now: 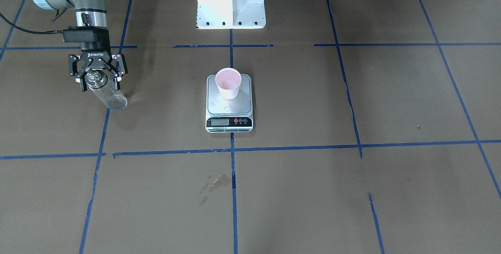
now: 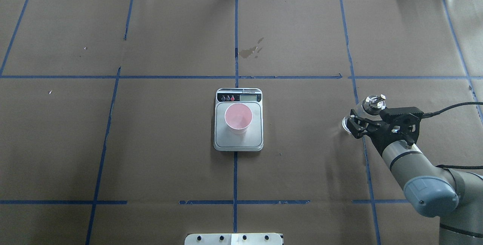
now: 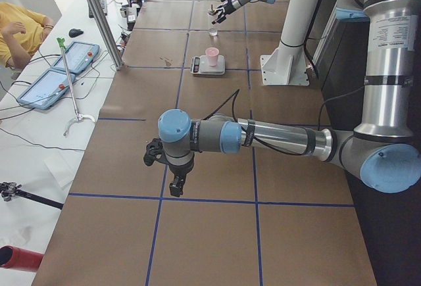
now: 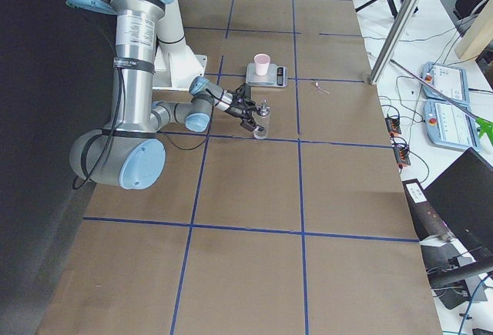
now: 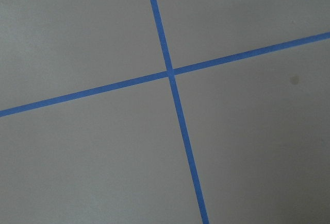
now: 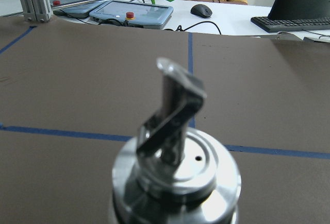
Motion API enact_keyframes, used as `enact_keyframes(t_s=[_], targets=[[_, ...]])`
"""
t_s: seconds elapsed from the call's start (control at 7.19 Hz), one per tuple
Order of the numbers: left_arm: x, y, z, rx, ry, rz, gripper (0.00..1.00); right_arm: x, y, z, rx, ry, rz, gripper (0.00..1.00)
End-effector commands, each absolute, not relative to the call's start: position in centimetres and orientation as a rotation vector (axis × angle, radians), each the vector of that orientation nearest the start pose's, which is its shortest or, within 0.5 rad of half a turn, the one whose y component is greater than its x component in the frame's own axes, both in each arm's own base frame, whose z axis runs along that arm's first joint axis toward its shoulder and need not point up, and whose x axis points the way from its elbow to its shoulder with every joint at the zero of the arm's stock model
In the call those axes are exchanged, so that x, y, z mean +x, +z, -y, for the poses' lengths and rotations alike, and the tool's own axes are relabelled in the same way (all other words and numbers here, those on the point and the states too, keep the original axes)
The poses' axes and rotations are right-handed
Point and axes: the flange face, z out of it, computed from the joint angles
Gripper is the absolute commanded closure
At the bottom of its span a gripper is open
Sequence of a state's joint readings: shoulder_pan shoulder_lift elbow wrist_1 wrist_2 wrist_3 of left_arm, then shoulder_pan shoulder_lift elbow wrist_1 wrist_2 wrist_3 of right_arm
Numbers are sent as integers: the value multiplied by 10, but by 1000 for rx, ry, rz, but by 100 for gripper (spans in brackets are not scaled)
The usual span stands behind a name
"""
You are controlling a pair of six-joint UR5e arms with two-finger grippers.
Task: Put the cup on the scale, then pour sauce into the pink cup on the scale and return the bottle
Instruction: 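Lower the bottle onto the table with the right gripper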
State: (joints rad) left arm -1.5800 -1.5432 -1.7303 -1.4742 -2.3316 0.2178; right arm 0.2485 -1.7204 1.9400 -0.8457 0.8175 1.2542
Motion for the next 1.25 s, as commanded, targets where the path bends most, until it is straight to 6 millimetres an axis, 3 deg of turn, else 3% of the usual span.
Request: enact_keyframes(t_s=[0.0, 0.28, 0.56, 0.97, 1.11], targets=[[-69, 604, 479, 120, 212, -754, 0, -380, 454, 293, 925, 284, 683, 0], [-69, 604, 479, 120, 212, -754, 0, -387, 457, 278, 919, 254, 689, 0], [-69, 604, 479, 120, 212, -754, 0, -382, 469, 255, 897, 203, 684, 0], [-69, 604, 479, 123, 213, -755, 0, -322, 491, 230, 786, 110, 704, 0], [-69, 603, 479, 124, 214, -753, 0, -303, 497, 238, 767, 94, 674, 0]])
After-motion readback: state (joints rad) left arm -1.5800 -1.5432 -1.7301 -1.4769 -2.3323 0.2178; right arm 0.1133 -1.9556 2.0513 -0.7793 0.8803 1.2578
